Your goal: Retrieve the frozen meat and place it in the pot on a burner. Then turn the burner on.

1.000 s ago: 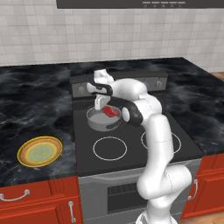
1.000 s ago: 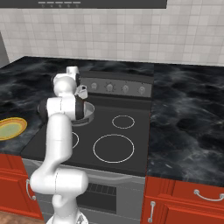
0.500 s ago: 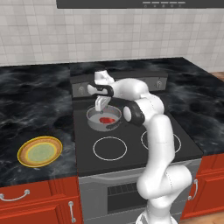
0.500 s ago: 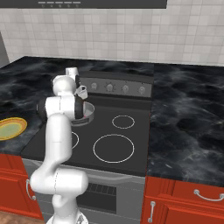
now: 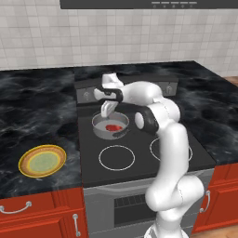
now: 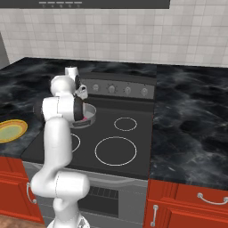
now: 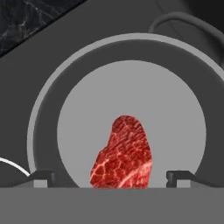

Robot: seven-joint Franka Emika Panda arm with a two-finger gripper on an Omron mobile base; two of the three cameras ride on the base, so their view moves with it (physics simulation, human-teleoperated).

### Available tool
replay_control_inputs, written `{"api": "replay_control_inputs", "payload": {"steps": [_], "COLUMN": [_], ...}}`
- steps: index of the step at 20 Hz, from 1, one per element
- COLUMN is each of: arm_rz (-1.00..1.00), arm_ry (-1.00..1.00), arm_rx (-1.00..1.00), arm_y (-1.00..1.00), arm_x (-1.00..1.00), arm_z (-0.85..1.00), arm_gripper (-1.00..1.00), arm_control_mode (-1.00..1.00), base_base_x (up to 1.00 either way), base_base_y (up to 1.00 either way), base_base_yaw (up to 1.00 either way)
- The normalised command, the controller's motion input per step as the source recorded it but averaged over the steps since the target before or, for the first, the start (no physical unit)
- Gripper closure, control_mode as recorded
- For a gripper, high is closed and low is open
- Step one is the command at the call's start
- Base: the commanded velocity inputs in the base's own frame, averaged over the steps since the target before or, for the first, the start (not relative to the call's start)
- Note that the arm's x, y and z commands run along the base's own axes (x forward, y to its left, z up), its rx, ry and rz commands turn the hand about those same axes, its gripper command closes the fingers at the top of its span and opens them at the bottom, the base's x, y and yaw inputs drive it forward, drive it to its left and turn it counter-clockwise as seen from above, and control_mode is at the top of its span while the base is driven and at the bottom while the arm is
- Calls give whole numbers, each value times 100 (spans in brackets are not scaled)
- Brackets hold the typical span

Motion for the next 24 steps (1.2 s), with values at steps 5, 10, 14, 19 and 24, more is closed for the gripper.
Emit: {"api": "replay_control_inputs", "payload": {"steps": [5, 10, 14, 19, 24], "arm_rz": [-7, -9, -14, -26, -34], "arm_ry": [-19, -29, -18, -17, -8], "arm_rx": [9, 14, 16, 13, 16], "arm_y": [-17, -5, 0, 0, 0], "arm_x": [-45, -23, -3, 0, 0], "arm_z": [4, 21, 41, 15, 32], "arm_gripper": [-100, -100, -100, -100, -100], "arm_control_mode": [-100, -100, -100, -100, -100], "base_base_x": [0, 0, 0, 0, 0], "base_base_y": [0, 0, 0, 0, 0], "base_base_yaw": [0, 0, 0, 0, 0]}}
